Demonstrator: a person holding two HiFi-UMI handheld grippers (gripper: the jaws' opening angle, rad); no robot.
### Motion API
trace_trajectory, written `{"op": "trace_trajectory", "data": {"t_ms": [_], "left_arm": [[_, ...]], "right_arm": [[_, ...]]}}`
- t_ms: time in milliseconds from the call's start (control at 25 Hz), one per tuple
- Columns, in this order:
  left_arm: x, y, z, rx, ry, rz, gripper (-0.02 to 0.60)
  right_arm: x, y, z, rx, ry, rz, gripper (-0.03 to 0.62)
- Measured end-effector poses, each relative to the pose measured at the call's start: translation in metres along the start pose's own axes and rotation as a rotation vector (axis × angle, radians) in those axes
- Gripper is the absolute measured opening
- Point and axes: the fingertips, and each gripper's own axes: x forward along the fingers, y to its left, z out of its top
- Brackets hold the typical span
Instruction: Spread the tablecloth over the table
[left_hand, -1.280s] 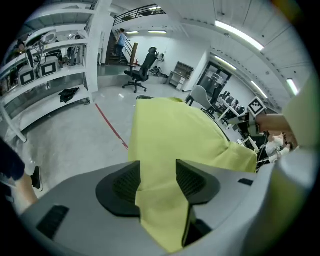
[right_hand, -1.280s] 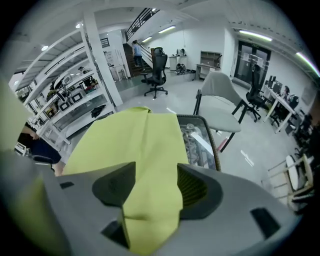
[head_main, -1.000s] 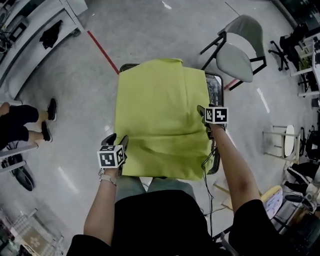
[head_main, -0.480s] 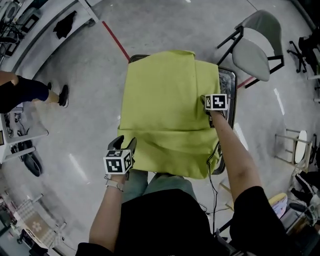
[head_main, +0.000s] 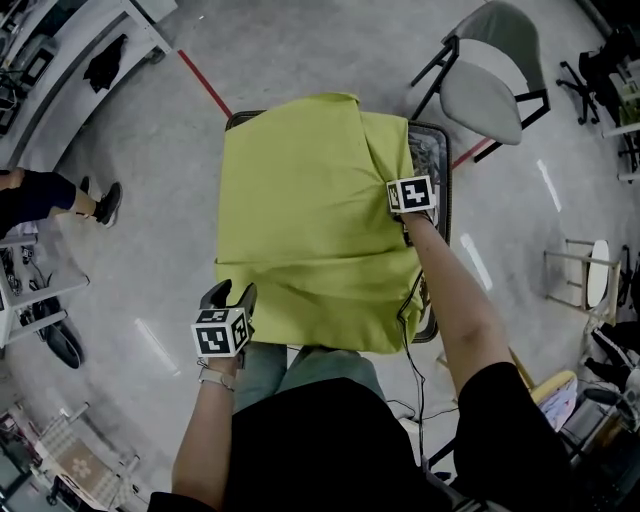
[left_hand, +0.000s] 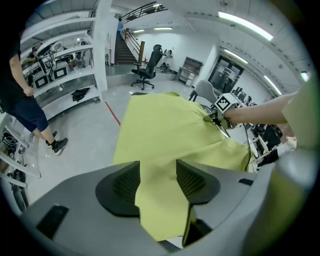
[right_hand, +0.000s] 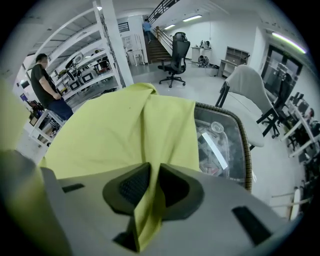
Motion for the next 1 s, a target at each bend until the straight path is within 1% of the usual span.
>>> {"op": "trace_trajectory", "data": {"t_ms": [80, 120, 320, 400, 560, 680, 840, 1000], "left_arm": [[0.002, -0.005, 0.000, 0.013, 0.008, -0.005, 0.224], [0.003, -0.008, 0.000, 0.019, 0.011, -0.007, 0.224], [0.009, -0.022, 0.000, 0.048, 0.022, -0.015, 0.224], [0.011, -0.028, 0.001, 0.057, 0.026, -0.017, 0.224], [0.016, -0.031, 0.000, 0.073, 0.042, -0.010, 0.224], [0.021, -0.032, -0.001, 0.077, 0.054, -0.004, 0.227], [0.028, -0.028, -0.001, 0.073, 0.064, 0.006, 0.232], [0.035, -0.017, 0.012, 0.052, 0.044, 0.034, 0.232]], "right_arm": [[-0.002, -0.006, -0.001, -0.005, -0.007, -0.003, 0.031], [-0.004, -0.010, 0.000, 0.002, -0.017, -0.014, 0.016], [-0.022, -0.044, 0.008, 0.097, -0.116, -0.076, 0.014], [-0.029, -0.060, 0.009, 0.119, -0.137, -0.099, 0.014], [-0.041, -0.096, 0.007, 0.176, -0.164, -0.154, 0.012], [-0.049, -0.124, 0.002, 0.230, -0.178, -0.176, 0.013], [-0.063, -0.151, -0.002, 0.256, -0.187, -0.211, 0.012], [-0.079, -0.180, -0.012, 0.281, -0.189, -0.252, 0.012]]}}
